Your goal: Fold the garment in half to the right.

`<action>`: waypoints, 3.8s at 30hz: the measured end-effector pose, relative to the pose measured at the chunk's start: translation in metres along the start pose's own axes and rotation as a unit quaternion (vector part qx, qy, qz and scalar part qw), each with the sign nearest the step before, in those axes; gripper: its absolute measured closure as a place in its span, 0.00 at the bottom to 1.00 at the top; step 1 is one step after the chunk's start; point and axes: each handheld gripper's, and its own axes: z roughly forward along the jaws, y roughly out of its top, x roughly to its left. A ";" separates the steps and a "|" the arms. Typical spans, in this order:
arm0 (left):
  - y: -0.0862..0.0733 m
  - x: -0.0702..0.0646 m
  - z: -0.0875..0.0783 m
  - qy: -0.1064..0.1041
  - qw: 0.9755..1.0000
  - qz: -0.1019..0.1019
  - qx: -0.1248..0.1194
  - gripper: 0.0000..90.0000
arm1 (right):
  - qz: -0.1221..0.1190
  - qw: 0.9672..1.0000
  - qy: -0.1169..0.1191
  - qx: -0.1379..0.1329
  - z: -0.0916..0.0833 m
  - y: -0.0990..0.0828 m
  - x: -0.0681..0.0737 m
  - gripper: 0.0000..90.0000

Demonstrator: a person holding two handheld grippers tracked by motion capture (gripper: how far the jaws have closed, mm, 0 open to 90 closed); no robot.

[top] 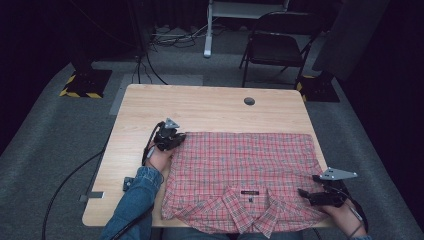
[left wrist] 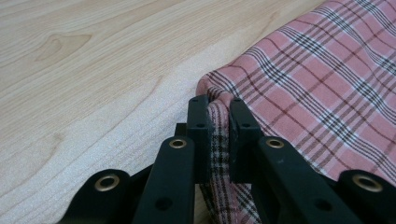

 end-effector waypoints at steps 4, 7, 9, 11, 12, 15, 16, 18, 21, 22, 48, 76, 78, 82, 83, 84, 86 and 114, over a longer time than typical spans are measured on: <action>0.000 0.001 0.000 -0.005 1.000 0.000 0.000 0.91 | 0.010 1.000 -0.010 -0.001 -0.001 0.004 0.003 0.16; 0.000 0.002 0.000 -0.005 1.000 0.000 0.001 0.91 | 0.012 1.000 -0.014 -0.008 -0.003 0.008 0.005 0.16; 0.000 0.002 0.000 -0.006 1.000 0.001 0.001 0.91 | 0.013 1.000 -0.017 -0.011 -0.005 0.012 0.007 0.16; 0.000 0.002 0.000 -0.007 1.000 -0.001 0.001 0.90 | 0.015 1.000 -0.019 -0.015 -0.007 0.016 0.009 0.15; 0.000 0.002 0.000 -0.007 1.000 -0.002 0.000 0.90 | 0.017 0.999 -0.022 -0.020 -0.010 0.021 0.011 0.15; 0.000 0.003 0.000 -0.008 1.000 -0.003 0.000 0.90 | 0.024 0.999 -0.021 -0.032 -0.013 0.029 0.015 0.15; 0.000 0.002 0.000 -0.008 1.000 -0.002 0.000 0.90 | 0.025 0.999 -0.021 -0.034 -0.013 0.033 0.016 0.15; 0.000 0.002 0.000 -0.008 1.000 -0.003 0.000 0.90 | 0.022 0.999 -0.022 -0.040 -0.014 0.039 0.019 0.15; 0.000 0.002 0.000 -0.008 1.000 -0.002 0.000 0.90 | 0.023 0.998 -0.024 -0.047 -0.016 0.049 0.023 0.15; 0.000 0.002 0.000 -0.008 1.000 -0.002 0.000 0.90 | 0.023 0.998 -0.026 -0.049 -0.017 0.052 0.024 0.14; 0.000 0.006 0.000 -0.015 1.000 -0.004 0.000 0.89 | -0.004 0.996 -0.013 -0.088 -0.018 0.120 0.096 0.14; 0.001 0.011 0.000 -0.029 1.000 0.008 0.002 0.88 | -0.036 0.993 0.044 -0.104 0.010 0.165 0.168 0.14; 0.000 0.011 0.000 -0.030 1.000 0.008 0.001 0.88 | -0.040 0.993 0.047 -0.103 0.014 0.168 0.173 0.14; 0.000 0.011 -0.001 -0.029 1.000 0.009 0.002 0.88 | -0.047 0.992 0.057 -0.105 0.019 0.174 0.183 0.14; 0.000 0.011 -0.001 -0.029 1.000 0.009 0.002 0.87 | -0.050 0.991 0.058 -0.105 0.020 0.176 0.185 0.14; 0.000 0.010 -0.001 -0.029 1.000 0.009 0.002 0.87 | -0.052 0.991 0.061 -0.105 0.020 0.177 0.187 0.14; 0.000 0.010 -0.001 -0.028 1.000 0.011 0.003 0.87 | -0.054 0.991 0.063 -0.106 0.022 0.179 0.191 0.14; 0.000 0.010 -0.001 -0.023 1.000 0.011 0.003 0.86 | -0.065 0.987 0.106 -0.098 0.058 0.189 0.245 0.15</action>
